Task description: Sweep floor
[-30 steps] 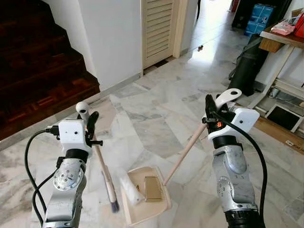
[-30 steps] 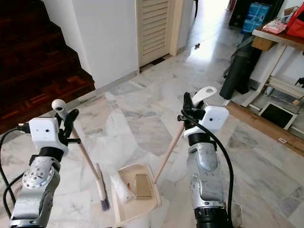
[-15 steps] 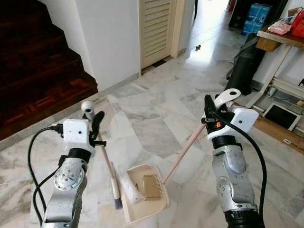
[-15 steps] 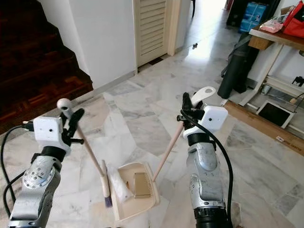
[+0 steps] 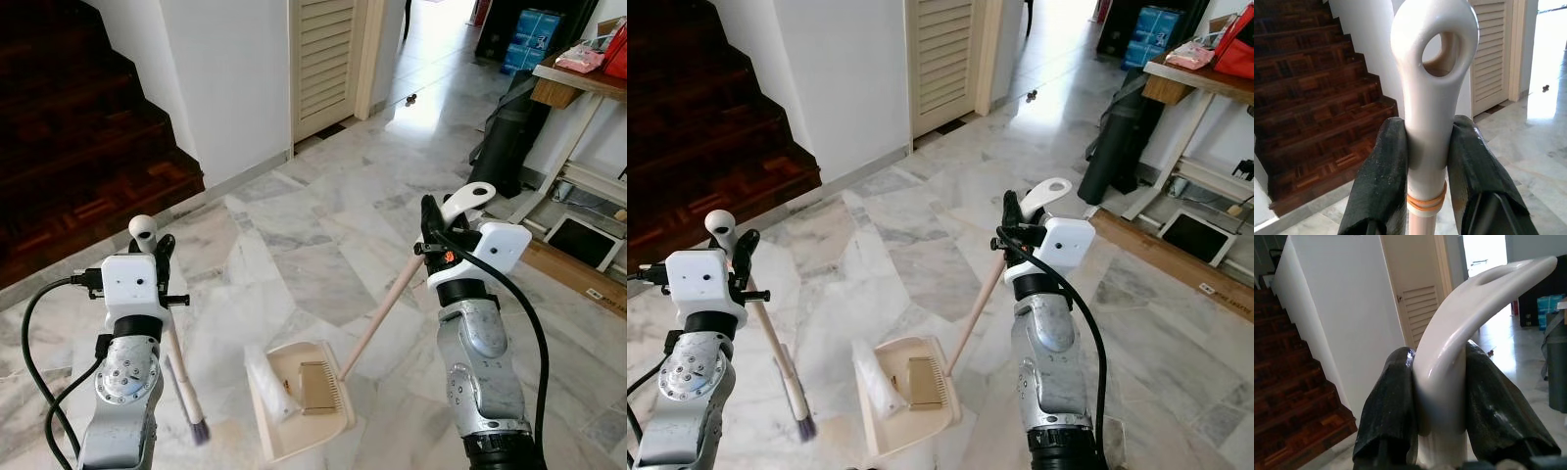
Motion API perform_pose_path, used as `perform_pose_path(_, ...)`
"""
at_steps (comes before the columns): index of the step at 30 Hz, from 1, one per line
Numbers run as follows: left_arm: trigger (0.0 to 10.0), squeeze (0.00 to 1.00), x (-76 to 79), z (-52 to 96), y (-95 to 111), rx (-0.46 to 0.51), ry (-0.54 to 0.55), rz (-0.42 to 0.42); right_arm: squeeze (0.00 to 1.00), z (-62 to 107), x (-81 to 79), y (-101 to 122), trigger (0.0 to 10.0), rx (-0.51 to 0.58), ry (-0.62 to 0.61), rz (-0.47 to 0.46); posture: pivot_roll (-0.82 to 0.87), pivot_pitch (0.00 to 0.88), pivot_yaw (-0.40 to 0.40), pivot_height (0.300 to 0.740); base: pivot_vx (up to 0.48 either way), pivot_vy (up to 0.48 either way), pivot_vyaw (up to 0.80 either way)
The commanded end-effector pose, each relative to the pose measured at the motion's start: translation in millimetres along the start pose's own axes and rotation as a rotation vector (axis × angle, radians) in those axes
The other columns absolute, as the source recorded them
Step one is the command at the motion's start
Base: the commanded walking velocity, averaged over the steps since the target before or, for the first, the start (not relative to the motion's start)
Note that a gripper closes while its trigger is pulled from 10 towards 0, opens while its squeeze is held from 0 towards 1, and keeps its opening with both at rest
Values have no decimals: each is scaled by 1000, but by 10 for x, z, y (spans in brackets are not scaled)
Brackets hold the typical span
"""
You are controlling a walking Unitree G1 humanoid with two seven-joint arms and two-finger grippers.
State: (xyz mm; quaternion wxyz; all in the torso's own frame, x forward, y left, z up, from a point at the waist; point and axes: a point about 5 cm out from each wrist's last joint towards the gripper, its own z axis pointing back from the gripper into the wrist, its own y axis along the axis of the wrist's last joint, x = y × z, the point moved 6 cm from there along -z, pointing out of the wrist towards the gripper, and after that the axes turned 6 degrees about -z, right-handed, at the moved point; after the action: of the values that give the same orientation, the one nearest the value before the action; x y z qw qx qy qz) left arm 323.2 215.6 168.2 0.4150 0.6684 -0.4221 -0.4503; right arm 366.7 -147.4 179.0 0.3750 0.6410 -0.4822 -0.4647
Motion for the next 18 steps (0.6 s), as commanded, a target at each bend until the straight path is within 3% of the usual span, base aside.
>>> perform_pose_path(1, 10000, 0, -25, -5, 147, 62, 14, -2, 0, -53, -83, 216, 10000, 80, 29, -1, -9, 28, 3, 740, 0, 0, 656)
perform_pose_path(5, 10000, 0, -24, -6, 151, 63, 19, -6, 0, -52, -79, 213, 10000, 77, 26, -9, -8, 32, 3, 740, 0, 0, 759)
perform_pose_path(11, 10000, 0, 11, -1, 126, 51, 3, -1, 0, -51, -62, 218, 10000, 81, 15, 1, -10, 36, 5, 740, 0, 0, 0)
perform_pose_path(18, 10000, 0, 18, -7, 133, 53, -5, 1, 0, -54, -61, 241, 10000, 90, 10, -14, -9, 43, 5, 740, 0, 103, 548)
